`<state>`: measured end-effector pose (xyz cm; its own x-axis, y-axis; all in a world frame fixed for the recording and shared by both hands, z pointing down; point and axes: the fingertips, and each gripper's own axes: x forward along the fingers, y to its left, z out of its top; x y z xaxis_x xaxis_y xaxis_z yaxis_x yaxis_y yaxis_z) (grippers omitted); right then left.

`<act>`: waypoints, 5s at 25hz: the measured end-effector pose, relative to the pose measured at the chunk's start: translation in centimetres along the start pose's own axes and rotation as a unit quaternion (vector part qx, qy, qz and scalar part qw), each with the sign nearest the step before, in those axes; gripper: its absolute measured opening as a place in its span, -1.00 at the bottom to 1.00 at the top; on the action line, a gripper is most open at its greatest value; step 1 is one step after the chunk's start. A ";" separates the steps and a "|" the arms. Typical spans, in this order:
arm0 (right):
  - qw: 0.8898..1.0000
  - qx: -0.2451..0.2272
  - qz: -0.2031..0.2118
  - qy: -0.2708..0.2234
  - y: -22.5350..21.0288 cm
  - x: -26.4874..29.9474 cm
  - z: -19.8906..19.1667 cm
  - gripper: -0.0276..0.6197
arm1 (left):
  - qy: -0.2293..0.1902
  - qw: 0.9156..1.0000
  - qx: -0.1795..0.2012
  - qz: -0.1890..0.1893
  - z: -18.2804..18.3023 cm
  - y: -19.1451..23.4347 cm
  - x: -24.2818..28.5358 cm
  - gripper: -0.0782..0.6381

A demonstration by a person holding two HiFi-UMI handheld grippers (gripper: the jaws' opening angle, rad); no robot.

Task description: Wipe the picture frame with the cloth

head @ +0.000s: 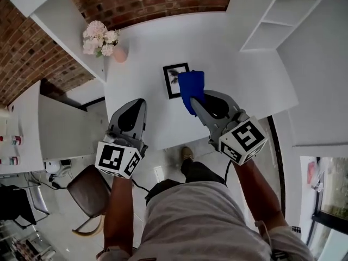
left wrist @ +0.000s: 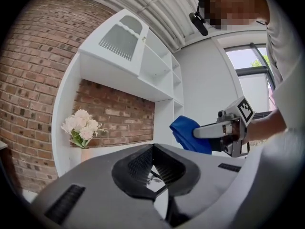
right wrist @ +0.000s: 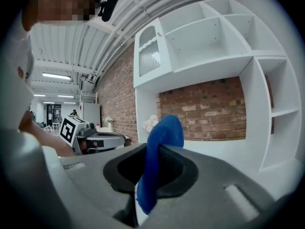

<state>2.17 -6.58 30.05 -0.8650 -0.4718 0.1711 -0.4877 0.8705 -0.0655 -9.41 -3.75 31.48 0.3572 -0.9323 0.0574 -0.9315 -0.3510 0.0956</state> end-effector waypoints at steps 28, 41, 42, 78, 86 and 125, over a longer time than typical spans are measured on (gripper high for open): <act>0.968 0.145 0.008 0.203 -10.5 15.6 -10.5 -0.76 | 0.310 0.941 -0.133 -0.017 -17.8 7.6 15.5 -0.47; 0.945 0.167 0.016 0.280 -11.1 19.0 -14.7 -0.76 | 0.411 0.896 -0.165 -0.023 -21.6 6.9 16.5 -0.39; 0.944 0.169 0.016 0.283 -11.1 19.1 -14.9 -0.76 | 0.417 0.894 -0.165 -0.025 -21.9 6.7 16.5 -0.39; 0.916 0.222 -0.057 0.328 -16.3 13.8 -16.5 -0.76 | 0.418 0.886 -0.200 -0.027 -22.9 6.5 16.9 -0.38; 0.898 0.294 0.010 0.327 -10.3 16.5 -17.7 -0.76 | 0.416 0.886 -0.204 -0.032 -22.9 6.4 16.9 -0.38; 0.895 0.308 -0.035 0.320 -7.9 14.3 -20.1 -0.76 | 0.411 0.889 -0.200 -0.030 -22.9 6.4 16.8 -0.38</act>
<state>-3.93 -17.35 52.79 -0.6810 -0.1740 0.7113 -0.6813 0.5068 -0.5282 -7.79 -19.69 55.81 0.4883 -0.4755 0.7318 -0.8687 -0.1854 0.4593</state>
